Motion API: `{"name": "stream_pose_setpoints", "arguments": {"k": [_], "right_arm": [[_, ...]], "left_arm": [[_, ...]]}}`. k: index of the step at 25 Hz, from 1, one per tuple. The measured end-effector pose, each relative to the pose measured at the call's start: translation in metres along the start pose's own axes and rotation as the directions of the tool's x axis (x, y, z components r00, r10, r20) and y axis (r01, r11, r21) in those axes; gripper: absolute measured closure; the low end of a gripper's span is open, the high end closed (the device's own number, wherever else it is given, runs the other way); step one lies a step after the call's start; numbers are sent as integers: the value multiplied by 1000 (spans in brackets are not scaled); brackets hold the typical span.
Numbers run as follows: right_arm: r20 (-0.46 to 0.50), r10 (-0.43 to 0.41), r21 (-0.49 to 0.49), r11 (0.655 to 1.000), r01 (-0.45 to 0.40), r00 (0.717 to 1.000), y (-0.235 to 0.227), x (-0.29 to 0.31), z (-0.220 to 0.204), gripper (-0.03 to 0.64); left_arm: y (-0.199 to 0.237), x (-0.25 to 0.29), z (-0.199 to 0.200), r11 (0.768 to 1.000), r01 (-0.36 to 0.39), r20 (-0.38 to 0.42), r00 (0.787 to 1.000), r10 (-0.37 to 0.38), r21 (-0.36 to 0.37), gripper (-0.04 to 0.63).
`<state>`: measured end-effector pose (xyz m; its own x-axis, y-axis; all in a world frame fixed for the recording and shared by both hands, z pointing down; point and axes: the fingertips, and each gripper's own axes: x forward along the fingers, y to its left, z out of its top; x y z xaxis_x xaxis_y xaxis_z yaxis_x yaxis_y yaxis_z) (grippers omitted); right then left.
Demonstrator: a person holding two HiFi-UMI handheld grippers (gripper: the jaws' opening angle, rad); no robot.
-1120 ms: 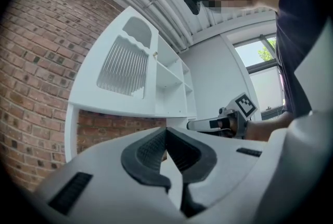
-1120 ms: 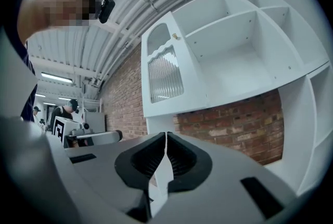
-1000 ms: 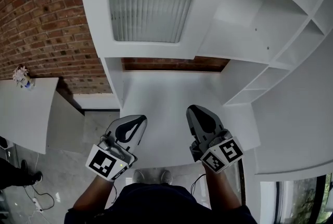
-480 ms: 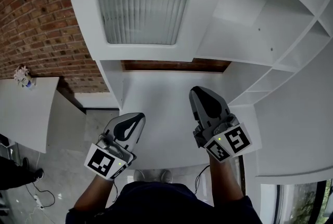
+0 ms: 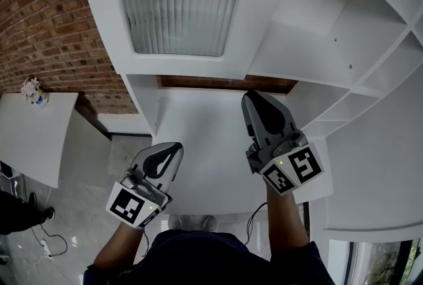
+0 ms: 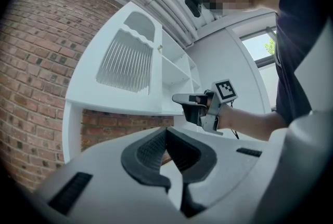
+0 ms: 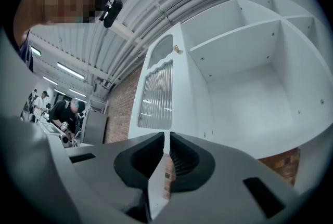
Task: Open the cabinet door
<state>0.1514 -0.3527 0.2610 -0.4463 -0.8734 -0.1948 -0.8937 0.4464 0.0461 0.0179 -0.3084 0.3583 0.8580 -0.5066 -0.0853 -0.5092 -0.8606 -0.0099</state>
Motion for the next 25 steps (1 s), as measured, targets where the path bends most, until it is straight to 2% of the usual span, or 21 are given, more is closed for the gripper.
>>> {"name": "stream_pose_setpoints", "arguments": {"k": [6, 14, 25], "right_arm": [[34, 4, -3, 1000, -4, 999, -13, 7, 12, 578], [46, 9, 9, 1000, -9, 999, -28, 22, 15, 521], [48, 11, 37, 999, -13, 999, -51, 43, 13, 479]], "left_arm": [[-3, 3, 7, 1000, -24, 31, 999, 25, -7, 588], [-4, 2, 4, 999, -39, 0, 999, 39, 1, 588], [2, 3, -1, 998, -67, -14, 998, 68, 5, 588]]}}
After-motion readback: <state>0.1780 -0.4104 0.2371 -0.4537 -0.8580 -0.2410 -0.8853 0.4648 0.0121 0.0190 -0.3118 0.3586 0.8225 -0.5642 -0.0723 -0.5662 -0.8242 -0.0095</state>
